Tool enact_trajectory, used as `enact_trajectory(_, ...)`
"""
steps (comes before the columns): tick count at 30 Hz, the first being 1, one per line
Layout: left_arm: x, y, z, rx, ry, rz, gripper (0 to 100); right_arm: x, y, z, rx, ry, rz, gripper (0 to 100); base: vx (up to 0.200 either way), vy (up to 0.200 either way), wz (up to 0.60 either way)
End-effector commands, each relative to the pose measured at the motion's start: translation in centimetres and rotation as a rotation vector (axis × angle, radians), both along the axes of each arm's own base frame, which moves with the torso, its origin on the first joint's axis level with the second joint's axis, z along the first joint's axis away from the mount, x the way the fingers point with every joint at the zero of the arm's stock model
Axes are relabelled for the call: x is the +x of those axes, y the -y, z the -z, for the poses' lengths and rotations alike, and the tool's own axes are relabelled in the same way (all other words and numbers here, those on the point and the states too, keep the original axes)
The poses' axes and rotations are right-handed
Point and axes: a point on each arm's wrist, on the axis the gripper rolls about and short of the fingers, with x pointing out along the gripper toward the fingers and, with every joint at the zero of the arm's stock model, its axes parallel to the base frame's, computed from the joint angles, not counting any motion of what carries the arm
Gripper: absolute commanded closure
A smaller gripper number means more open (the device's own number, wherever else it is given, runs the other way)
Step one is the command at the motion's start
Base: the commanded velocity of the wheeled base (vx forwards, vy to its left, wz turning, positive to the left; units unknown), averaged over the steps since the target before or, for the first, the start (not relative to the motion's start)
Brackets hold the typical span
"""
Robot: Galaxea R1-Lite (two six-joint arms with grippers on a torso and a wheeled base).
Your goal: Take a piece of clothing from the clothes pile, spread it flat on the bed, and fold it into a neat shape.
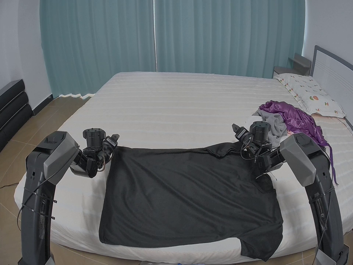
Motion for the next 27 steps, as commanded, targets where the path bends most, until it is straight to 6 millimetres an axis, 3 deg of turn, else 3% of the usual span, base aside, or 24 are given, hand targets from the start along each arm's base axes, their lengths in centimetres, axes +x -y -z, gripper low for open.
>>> enact_trajectory(1,0.0,0.0,0.1,0.000,-0.001,0.000,0,-2.8,0.9,-4.2,0.015,-0.027,-0.059,0,0.000,0.000,0.00)
enact_trajectory(6,0.0,0.0,0.2,0.000,-0.004,0.000,0,-4.8,0.7,-6.1,0.029,-0.045,-0.123,0,0.000,0.000,0.00)
enact_trajectory(9,0.0,0.0,0.1,0.000,-0.003,0.000,0,-5.8,0.5,-6.3,0.031,-0.080,-0.155,0,0.000,0.000,0.00)
enact_trajectory(18,0.0,0.0,0.1,-0.001,-0.004,0.002,0,-7.1,-2.2,-3.5,0.023,-0.219,-0.241,0,0.000,0.000,0.00)
enact_trajectory(24,-0.1,0.1,0.2,-0.001,-0.007,0.003,0,-7.5,-5.1,-3.0,0.102,-0.284,-0.293,0,0.000,0.000,0.00)
enact_trajectory(27,-0.1,0.1,0.2,-0.001,-0.007,0.003,0,-7.4,-5.4,-2.3,0.108,-0.313,-0.293,0,0.000,0.000,0.00)
